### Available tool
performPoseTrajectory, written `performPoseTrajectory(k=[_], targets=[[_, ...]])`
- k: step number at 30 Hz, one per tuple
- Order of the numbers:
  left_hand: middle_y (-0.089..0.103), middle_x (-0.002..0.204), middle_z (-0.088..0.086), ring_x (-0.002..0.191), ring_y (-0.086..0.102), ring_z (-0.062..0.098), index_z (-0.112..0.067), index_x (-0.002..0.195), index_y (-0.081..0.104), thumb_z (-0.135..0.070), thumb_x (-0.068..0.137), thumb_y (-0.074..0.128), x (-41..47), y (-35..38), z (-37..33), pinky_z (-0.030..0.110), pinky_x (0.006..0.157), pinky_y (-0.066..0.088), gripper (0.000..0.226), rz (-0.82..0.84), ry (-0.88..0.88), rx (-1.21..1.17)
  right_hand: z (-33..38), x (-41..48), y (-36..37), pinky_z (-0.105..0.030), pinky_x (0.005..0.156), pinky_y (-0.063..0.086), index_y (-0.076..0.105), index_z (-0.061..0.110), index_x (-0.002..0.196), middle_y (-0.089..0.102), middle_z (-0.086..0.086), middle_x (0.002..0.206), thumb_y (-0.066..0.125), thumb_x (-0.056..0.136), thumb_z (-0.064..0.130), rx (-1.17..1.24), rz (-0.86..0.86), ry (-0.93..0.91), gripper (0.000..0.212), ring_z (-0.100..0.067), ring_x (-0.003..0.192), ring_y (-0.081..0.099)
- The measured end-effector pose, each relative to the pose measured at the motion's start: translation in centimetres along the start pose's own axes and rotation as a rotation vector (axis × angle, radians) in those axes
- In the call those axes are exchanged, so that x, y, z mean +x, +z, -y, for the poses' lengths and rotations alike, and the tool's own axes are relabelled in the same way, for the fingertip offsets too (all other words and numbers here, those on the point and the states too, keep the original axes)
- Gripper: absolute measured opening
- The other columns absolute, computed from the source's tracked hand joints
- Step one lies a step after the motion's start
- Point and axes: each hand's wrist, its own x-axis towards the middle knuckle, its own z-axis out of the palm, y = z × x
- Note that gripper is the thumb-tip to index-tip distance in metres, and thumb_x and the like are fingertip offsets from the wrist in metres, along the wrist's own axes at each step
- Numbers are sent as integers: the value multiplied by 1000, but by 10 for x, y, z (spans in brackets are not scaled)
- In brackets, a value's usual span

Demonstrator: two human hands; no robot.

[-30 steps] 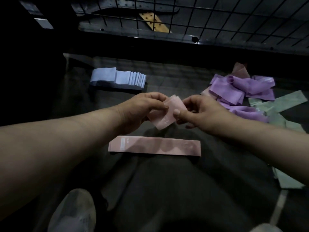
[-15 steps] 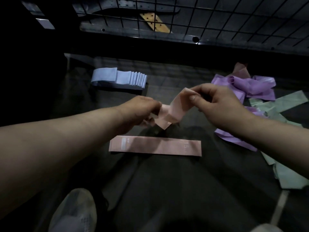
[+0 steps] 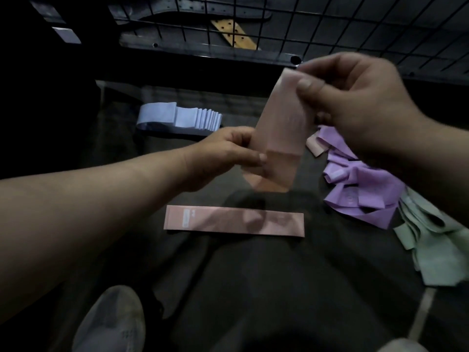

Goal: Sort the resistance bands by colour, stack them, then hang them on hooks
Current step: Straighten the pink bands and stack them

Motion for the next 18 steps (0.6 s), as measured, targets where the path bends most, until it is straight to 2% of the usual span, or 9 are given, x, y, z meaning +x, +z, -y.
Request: performPoseTrajectory(k=[3, 8, 10, 13, 15, 18], targets=[[73, 100, 5, 96, 69, 18, -11, 110, 67, -11, 77, 68, -5, -6, 7, 31, 90, 50, 33, 87, -55, 47, -4, 12, -8, -28, 66, 59, 66, 6, 114, 71, -8, 98, 68, 92, 14, 141, -152, 117, 24, -12, 78, 71], [75, 95, 5, 90, 71, 17, -13, 109, 67, -13, 76, 71, -12, -9, 16, 28, 83, 54, 33, 125, -166, 9, -21, 29, -23, -31, 64, 57, 69, 7, 109, 73, -7, 92, 68, 92, 14, 268, -304, 253, 19, -17, 77, 72], [74, 96, 6, 88, 71, 18, -12, 109, 67, -11, 77, 69, -13, -10, 19, 27, 79, 56, 32, 83, -182, -18, -24, 30, -28, -30, 62, 56, 70, 8, 112, 74, -6, 93, 67, 92, 17, 262, -318, 296, 21, -17, 78, 73], [72, 91, 6, 80, 68, 19, -12, 104, 67, -3, 83, 68, -14, -14, 22, 31, 71, 56, 23, -6, -212, -73, -24, 24, -31, -28, 53, 54, 68, 11, 112, 73, -4, 92, 67, 93, 22, 165, -310, 257, 22, -14, 72, 73], [69, 90, 8, 73, 65, 19, -13, 107, 65, -9, 88, 66, -14, -16, 21, 32, 61, 52, 20, -62, -222, -76, -22, 18, -31, -24, 45, 51, 65, 11, 114, 70, -2, 91, 66, 94, 24, 84, -294, 205, 24, -9, 65, 70], [65, 90, 9, 61, 60, 15, -10, 116, 62, -14, 95, 60, -13, -14, 20, 27, 47, 43, 22, -181, -276, -10, -20, 15, -30, -23, 44, 52, 64, 11, 116, 69, -2, 94, 67, 94, 28, 10, -285, 166, 28, -6, 65, 70]])
